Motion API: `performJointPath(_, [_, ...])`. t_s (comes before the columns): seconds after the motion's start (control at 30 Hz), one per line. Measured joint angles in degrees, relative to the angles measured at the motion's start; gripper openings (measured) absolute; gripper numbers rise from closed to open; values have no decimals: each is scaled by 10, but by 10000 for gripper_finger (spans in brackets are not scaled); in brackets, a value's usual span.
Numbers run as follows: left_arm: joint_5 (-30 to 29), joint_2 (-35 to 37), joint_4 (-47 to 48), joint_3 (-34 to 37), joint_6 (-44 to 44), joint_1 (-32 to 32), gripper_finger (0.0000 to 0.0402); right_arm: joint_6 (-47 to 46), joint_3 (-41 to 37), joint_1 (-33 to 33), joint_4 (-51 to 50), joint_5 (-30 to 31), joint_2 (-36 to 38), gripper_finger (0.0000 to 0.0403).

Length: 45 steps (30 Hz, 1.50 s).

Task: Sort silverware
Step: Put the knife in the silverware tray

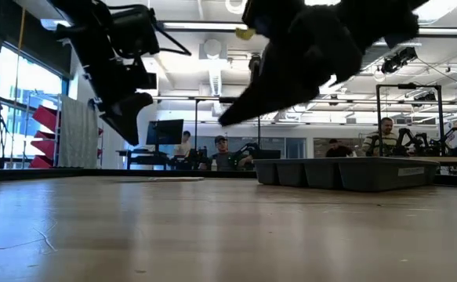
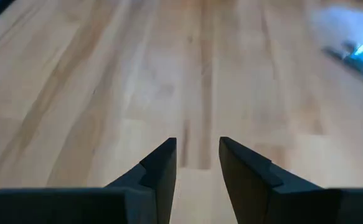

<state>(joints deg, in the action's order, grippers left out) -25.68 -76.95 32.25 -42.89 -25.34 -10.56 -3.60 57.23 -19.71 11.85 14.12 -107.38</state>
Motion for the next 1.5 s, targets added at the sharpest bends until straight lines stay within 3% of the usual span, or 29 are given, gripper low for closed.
performJointPath(0.5, [40, -147, -74, 0, -6, -29, 0, 8, 0, -5, 31, 0, -29, 108])
performJointPath(0.7, [60, -171, -92, -3, -25, -14, 0, 17, 0, -5, 30, -2, -29, 108])
performJointPath(1.07, [92, -170, -108, -2, -103, 141, 0, 25, 0, -1, 26, -2, -29, 108])
performJointPath(1.23, [108, -172, -178, 0, -129, 218, 0, 24, 0, 1, 31, -2, -29, 108])
performJointPath(1.37, [113, -173, -278, 0, -106, 264, 0, 21, 0, 2, 37, -2, -29, 108])
performJointPath(1.5, [99, -173, -287, -34, -73, 285, 0, -26, 0, 2, 39, -3, -29, 108])
